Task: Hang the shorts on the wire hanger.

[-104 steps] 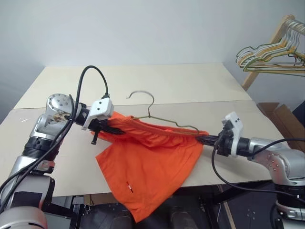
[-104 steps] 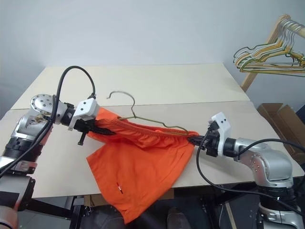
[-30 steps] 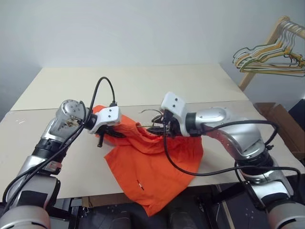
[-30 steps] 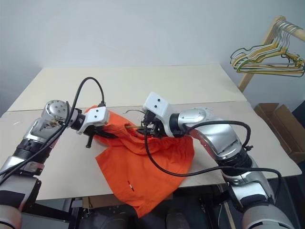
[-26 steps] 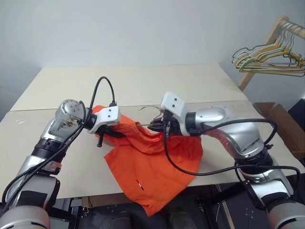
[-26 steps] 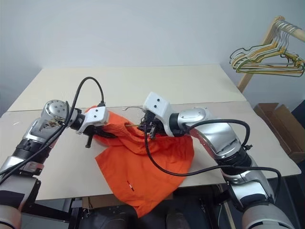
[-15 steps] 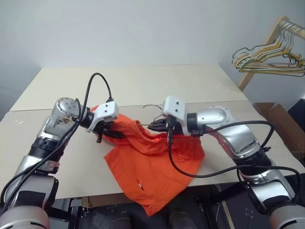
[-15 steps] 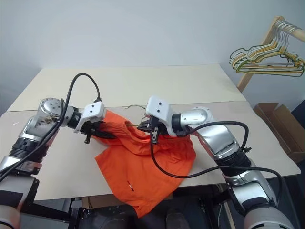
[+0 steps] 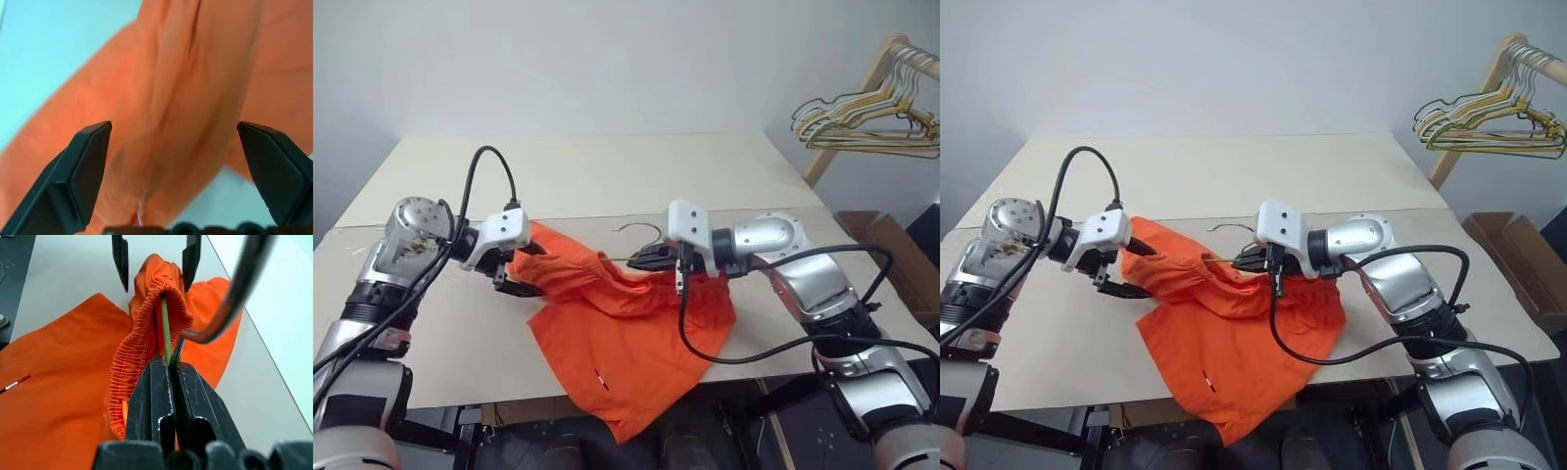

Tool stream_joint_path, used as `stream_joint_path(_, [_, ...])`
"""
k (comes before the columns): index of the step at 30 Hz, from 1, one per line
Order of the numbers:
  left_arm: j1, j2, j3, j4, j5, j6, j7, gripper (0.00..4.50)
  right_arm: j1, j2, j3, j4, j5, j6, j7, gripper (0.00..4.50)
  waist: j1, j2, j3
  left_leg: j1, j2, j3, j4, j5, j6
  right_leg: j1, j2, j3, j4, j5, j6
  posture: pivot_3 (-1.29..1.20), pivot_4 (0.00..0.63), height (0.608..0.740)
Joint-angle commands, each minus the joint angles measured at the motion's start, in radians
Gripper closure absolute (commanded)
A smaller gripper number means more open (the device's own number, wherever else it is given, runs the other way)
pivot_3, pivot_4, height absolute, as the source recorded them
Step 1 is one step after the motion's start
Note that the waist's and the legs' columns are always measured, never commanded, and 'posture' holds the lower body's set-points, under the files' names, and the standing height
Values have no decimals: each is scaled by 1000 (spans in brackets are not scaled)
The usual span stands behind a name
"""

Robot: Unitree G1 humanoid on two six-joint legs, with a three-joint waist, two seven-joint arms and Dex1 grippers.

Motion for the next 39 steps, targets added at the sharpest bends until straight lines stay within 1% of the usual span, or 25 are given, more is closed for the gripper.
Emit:
stream_joint_path(1, [-15,-8,-8,29,41,-51,40,944,-11,-12,-52,-24,6,-11,6,4500,-1,0,0,0,0,0,0,0,0,0,0,0,0,0,0,-65,1,740])
stream_joint_path(6, [-37,-29,4,73,49,-66,64,2623,-7,-22,-62,-30,10,-4,13,4500,-2,0,0,0,0,0,0,0,0,0,0,0,0,0,0,-69,3,740])
stream_joint_path(11, [-42,-25,11,77,39,-73,54,4311,-6,-32,-64,-27,7,-5,23,4500,-2,0,0,0,0,0,0,0,0,0,0,0,0,0,0,-68,2,740])
stream_joint_path(12, [-43,-24,13,78,39,-74,55,4416,-6,-33,-65,-26,6,-5,25,4500,-2,0,0,0,0,0,0,0,0,0,0,0,0,0,0,-68,2,740])
stream_joint_path(16, [-61,-16,25,73,33,-55,54,4416,-5,-43,-57,-18,-10,-12,35,4500,-2,0,0,0,0,0,0,0,0,0,0,0,0,0,0,-63,2,740])
stream_joint_path(22, [-98,-7,61,84,-8,-25,17,4416,13,-52,-16,11,-94,-58,27,4500,-2,0,0,0,0,0,0,0,0,0,0,0,0,0,0,-54,7,740])
stream_joint_path(28, [-93,13,70,86,-11,-26,-1,4416,22,-60,-15,44,-139,-83,26,4500,-2,0,0,0,0,0,0,0,0,0,0,0,0,0,0,-50,10,740])
stream_joint_path(36, [-73,31,74,79,-16,-28,-5,4416,40,-96,-42,37,-136,-67,52,4500,0,0,0,0,0,0,0,0,0,0,0,0,0,0,0,-52,5,740])
stream_joint_path(39, [-51,28,66,60,-16,-35,-7,4416,16,-89,-65,27,-97,-19,55,4500,-2,0,0,0,0,0,0,0,0,0,0,0,0,0,0,-56,0,740])
